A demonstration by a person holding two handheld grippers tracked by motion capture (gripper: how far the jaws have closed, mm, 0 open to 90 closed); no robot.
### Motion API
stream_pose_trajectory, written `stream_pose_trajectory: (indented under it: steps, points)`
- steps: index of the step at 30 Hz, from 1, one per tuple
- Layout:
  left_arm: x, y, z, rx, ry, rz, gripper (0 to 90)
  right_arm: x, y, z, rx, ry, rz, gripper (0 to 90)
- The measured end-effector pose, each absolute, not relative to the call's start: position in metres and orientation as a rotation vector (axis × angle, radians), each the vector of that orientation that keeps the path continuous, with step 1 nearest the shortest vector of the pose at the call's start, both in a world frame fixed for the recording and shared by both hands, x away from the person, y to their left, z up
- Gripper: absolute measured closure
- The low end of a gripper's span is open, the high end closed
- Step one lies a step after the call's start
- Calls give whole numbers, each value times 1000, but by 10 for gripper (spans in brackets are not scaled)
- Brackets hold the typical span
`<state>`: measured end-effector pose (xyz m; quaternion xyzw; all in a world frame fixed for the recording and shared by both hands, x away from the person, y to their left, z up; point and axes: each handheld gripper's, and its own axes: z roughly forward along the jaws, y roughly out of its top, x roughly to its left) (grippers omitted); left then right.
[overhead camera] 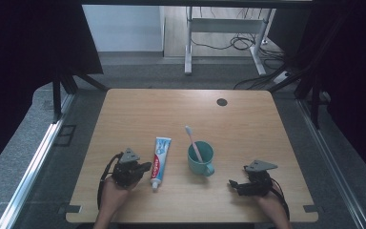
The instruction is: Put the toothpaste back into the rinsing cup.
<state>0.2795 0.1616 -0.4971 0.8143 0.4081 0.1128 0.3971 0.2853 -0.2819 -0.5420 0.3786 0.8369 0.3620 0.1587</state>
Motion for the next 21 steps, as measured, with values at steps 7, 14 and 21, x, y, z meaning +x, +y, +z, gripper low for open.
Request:
stream_pose_trajectory:
  steps: [7, 14, 21]
  points:
    - [277, 146, -497, 2098, 995, 262, 894, 285, -282, -542, 1082, 2393, 1034, 136]
    - [274, 132, -502, 2155, 954, 231, 873, 285, -282, -542, 1083, 2393, 1035, 136]
    - [272, 124, -506, 2191, 934, 221, 875, 285, -282, -542, 1083, 2393, 1035, 136]
